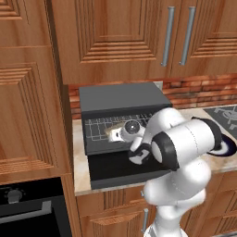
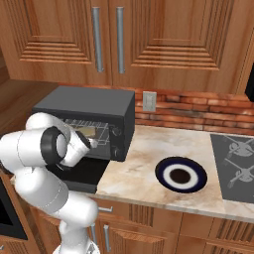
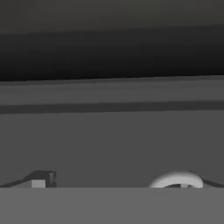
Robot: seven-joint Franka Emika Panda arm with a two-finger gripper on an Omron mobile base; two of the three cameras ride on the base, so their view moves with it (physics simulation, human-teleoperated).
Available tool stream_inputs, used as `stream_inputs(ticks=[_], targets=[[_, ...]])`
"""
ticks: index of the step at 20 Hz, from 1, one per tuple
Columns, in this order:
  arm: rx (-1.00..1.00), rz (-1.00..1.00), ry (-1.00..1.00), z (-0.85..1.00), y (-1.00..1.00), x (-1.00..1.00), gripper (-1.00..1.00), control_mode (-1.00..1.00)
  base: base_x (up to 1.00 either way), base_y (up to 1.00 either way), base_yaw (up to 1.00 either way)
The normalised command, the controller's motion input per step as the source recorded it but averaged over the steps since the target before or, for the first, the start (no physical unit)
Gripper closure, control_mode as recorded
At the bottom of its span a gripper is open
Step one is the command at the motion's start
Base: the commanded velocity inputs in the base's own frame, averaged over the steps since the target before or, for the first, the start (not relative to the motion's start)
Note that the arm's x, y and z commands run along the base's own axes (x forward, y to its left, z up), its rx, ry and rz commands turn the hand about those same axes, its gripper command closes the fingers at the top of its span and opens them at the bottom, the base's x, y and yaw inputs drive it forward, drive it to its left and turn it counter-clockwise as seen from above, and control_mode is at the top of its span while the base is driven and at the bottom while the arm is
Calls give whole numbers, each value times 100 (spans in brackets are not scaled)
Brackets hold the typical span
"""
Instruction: Pull the toaster oven rack outwards. Pick up the baguette from the plate and place it on the toaster oven rack. Close the toaster oven door fully and set the temperature to the lowest setting.
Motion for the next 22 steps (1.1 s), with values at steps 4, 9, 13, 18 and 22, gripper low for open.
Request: stream_inputs(ticks=[4, 9, 13, 18, 22], targets=[[11, 0, -34, 68, -9, 4, -100, -100, 0, 0, 0], [11, 0, -32, 78, -11, 9, -100, -100, 0, 0, 0], [13, 0, -32, 79, -16, 19, -100, -100, 0, 0, 0], [14, 0, -29, 87, -22, 26, -100, -100, 0, 0, 0], [15, 0, -23, 99, -29, 9, -100, -100, 0, 0, 0]])
